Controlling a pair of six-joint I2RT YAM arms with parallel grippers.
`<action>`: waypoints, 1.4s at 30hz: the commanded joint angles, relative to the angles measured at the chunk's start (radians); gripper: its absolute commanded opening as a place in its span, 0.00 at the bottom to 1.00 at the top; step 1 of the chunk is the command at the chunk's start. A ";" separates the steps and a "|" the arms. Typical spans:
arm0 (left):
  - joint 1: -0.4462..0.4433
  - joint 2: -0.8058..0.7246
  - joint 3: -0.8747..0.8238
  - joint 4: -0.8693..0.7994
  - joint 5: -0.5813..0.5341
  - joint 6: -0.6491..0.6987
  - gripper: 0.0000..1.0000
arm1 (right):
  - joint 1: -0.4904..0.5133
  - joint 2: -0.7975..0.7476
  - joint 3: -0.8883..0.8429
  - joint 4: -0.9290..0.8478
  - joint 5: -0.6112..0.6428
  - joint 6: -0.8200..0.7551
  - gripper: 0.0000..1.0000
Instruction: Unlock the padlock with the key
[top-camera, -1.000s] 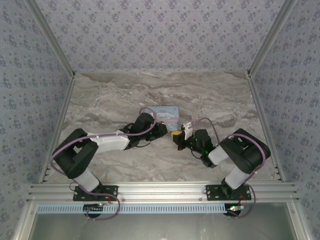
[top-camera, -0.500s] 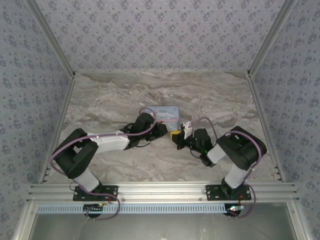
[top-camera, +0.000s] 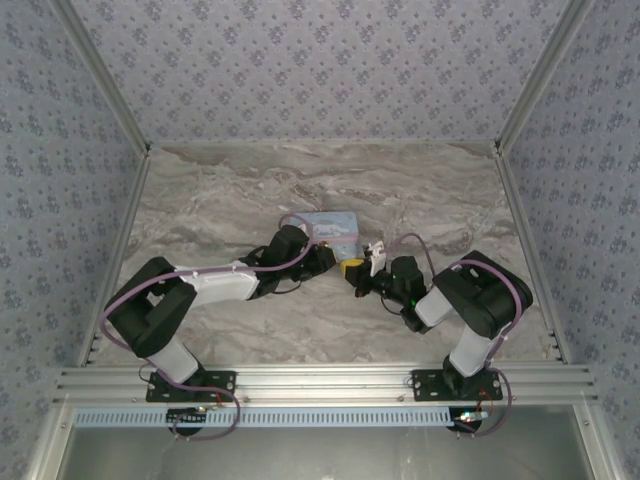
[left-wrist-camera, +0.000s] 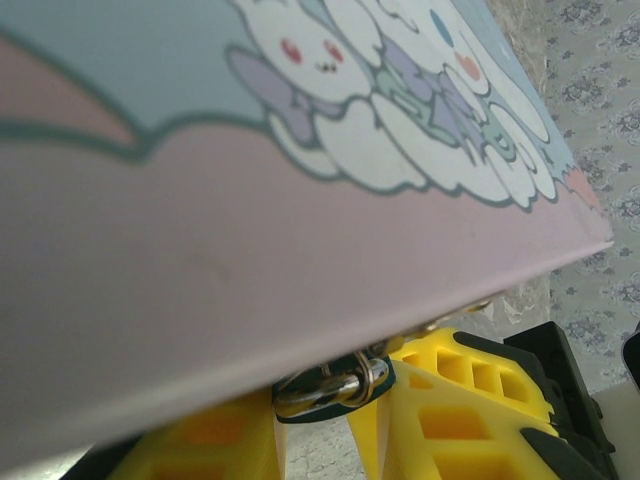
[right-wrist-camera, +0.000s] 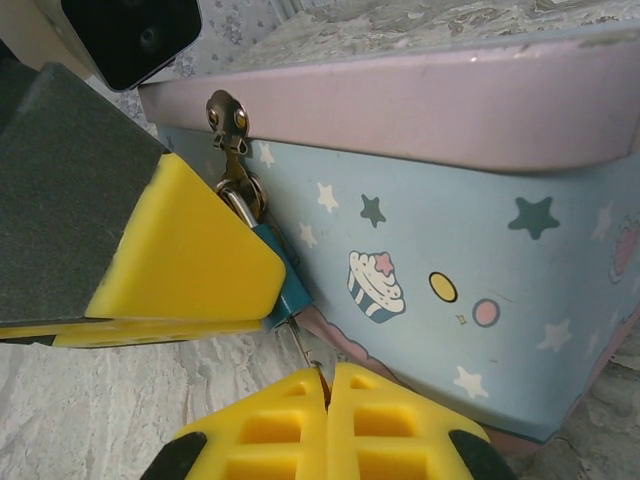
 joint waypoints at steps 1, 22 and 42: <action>-0.008 -0.031 0.018 0.063 0.034 -0.012 0.25 | -0.002 0.010 0.014 0.068 -0.032 0.009 0.00; -0.009 -0.079 0.030 0.057 0.065 -0.044 0.25 | -0.025 -0.008 0.028 0.095 -0.118 -0.013 0.00; -0.009 -0.073 0.036 0.051 0.097 -0.041 0.25 | -0.026 -0.023 0.082 0.079 -0.192 -0.013 0.00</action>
